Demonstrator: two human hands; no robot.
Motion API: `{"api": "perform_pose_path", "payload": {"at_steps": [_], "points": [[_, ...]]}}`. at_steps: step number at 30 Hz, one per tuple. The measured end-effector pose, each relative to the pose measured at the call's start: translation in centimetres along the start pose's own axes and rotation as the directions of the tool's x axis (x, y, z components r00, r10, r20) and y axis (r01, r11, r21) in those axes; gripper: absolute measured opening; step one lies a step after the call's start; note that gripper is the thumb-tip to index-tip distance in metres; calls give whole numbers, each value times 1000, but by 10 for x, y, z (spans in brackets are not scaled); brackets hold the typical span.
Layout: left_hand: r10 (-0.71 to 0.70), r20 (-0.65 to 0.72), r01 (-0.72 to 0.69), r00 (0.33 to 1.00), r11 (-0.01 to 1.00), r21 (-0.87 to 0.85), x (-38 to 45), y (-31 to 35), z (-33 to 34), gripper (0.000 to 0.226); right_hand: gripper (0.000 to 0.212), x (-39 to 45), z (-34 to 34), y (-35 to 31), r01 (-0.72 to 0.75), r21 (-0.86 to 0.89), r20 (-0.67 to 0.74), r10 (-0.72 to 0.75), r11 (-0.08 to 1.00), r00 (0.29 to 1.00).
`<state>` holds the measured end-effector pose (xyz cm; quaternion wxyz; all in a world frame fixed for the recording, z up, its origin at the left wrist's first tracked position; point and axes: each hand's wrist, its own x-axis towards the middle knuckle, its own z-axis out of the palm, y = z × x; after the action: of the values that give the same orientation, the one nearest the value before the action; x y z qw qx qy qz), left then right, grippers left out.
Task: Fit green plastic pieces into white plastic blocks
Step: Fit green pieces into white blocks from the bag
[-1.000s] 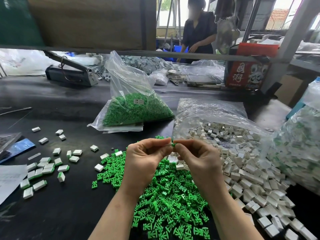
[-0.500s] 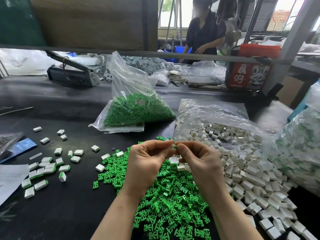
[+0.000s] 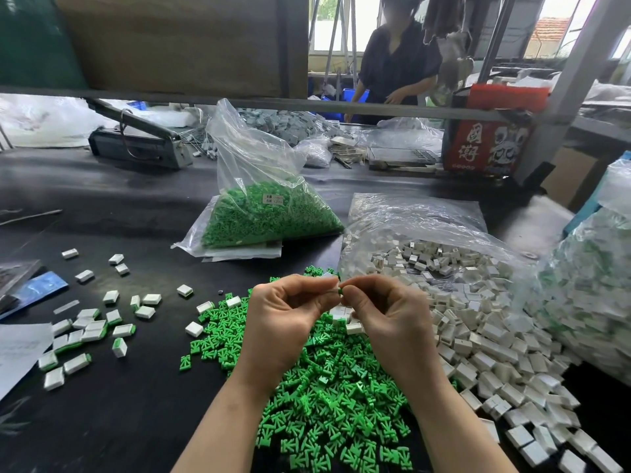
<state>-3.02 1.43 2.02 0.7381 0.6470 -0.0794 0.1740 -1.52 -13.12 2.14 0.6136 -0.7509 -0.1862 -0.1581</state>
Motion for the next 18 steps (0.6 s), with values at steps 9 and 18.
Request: {"api": "perform_pose_path", "payload": {"at_steps": [9,18], "points": [[71,-9,-70,997,996,52,-1,-3,1,22,20,-1,1,-2,16,-49,-49,-18,999,999],[100,1,-100,995,990,103,-1,-4,1,21,19,-1,1,-2,15,-48,-43,-17,999,999]]}}
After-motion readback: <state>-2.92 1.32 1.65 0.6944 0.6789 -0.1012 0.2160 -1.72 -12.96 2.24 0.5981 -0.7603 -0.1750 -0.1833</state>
